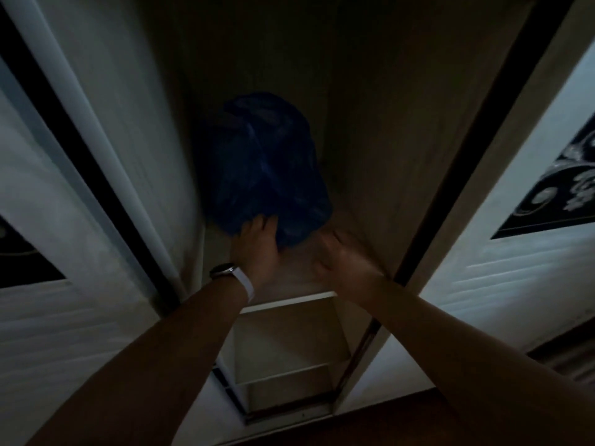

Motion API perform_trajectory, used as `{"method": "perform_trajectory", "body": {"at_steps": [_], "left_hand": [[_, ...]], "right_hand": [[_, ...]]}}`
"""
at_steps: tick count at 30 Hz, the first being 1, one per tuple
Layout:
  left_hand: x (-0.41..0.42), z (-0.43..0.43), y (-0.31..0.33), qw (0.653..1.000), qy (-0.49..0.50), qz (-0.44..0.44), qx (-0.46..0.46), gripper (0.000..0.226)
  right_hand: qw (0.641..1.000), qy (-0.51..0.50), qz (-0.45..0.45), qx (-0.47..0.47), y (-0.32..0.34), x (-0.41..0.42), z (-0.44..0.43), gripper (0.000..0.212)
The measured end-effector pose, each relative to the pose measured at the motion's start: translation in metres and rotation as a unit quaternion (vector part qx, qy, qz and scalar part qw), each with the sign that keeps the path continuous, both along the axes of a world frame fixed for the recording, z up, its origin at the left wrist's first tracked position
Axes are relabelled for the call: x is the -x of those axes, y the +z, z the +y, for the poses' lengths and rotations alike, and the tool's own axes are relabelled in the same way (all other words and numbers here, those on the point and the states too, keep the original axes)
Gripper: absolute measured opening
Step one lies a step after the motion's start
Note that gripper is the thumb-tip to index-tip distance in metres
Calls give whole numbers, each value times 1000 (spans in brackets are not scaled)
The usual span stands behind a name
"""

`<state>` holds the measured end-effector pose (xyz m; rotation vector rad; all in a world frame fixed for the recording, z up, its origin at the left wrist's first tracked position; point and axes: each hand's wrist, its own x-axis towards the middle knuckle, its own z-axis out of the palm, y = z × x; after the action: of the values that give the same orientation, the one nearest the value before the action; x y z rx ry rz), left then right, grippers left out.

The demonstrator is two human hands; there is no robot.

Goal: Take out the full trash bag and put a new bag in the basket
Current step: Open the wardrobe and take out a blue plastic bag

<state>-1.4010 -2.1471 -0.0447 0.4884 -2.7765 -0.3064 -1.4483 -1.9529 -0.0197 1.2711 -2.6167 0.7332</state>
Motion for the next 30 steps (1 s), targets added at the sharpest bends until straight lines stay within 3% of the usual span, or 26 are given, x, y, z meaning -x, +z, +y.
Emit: {"method": "perform_trajectory", "body": {"at_steps": [6,15,24,26,30], "left_hand": [[1,1,-15,999,17,-29,7,25],[-13,1,-26,995,-21,-26,-97,13],[-49,7,-38,992,-80,-12,-97,10],[-58,8,-35,994,-74,6,-74,17],[-71,10,-22,992,-35,103,-63,57]], "right_hand": [[1000,-15,-16,-9,-36,19,-34,55],[998,24,-6,-59,-56,33,-60,62],[994,38,-21,-95,-64,25,-60,25],[994,37,-15,-101,-62,19,-57,25],[986,54,-16,-157,-59,-2,-46,26]]}}
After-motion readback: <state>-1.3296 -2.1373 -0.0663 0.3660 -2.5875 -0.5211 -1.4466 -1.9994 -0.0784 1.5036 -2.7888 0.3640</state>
